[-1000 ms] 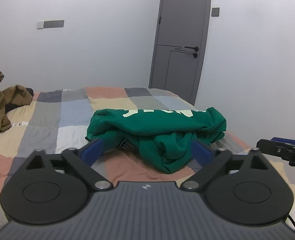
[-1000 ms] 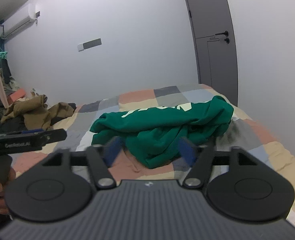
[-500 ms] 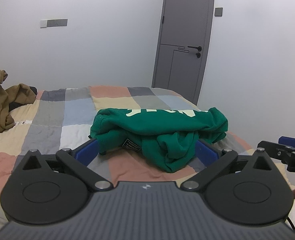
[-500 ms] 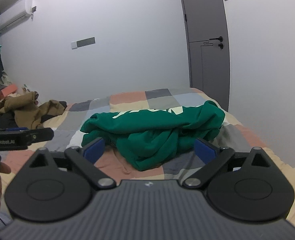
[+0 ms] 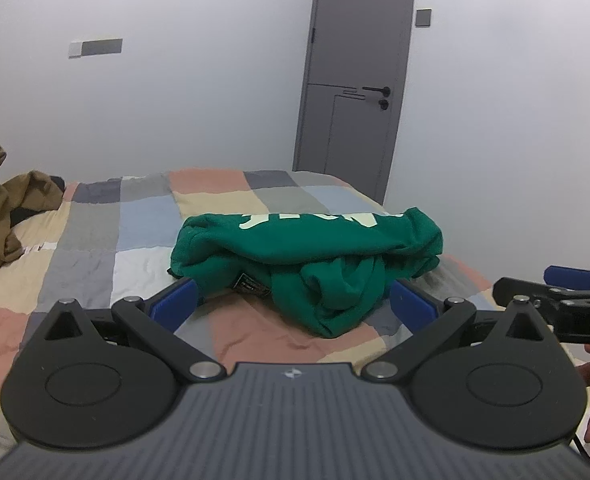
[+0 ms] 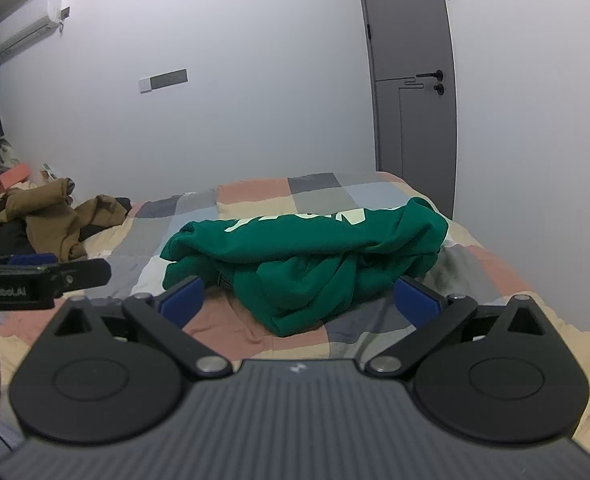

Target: Fold large clothes

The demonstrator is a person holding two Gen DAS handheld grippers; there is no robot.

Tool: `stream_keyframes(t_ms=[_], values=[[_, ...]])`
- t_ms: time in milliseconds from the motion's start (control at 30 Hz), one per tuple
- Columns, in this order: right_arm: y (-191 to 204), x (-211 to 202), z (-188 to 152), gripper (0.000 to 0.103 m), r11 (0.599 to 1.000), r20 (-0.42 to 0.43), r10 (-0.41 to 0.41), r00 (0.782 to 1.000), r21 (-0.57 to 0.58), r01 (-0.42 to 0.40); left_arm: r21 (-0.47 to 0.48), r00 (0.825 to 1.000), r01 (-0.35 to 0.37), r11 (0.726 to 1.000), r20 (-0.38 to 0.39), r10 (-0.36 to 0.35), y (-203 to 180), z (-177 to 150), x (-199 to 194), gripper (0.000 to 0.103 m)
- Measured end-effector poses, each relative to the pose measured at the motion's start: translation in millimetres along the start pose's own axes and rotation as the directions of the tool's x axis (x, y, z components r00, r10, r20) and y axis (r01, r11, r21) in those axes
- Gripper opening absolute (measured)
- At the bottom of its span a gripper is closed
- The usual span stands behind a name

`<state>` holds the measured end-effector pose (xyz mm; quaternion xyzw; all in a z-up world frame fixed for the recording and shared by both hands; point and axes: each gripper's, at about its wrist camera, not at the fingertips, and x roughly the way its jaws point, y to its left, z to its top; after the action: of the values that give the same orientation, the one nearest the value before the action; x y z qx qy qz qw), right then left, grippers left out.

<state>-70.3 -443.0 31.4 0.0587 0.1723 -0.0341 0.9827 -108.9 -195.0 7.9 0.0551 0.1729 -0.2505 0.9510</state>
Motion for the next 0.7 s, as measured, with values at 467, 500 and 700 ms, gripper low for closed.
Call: stream_keyframes(t_ms=[467, 500, 700], values=[[8.2, -7.3, 2.8, 0.103, 1.0, 0.008, -0.003, 1.0, -0.012, 0.003, -0.024, 0.999, -0.02, 1.0, 0.03, 0.021, 7.5, 1.5, -14.9, 0.103], [8.6, -7.9, 3.0, 0.103, 1.0, 0.009, -0.002, 1.0, -0.012, 0.002, -0.025, 0.999, -0.021, 0.999, 0.034, 0.022, 7.5, 1.4, -16.6, 0.103], [13.0, -10.9, 3.0, 0.103, 1.0, 0.007, 0.001, 1.0, -0.019, -0.001, -0.028, 0.999, -0.019, 0.999, 0.042, 0.02, 8.8, 1.6, -21.9, 0.103]])
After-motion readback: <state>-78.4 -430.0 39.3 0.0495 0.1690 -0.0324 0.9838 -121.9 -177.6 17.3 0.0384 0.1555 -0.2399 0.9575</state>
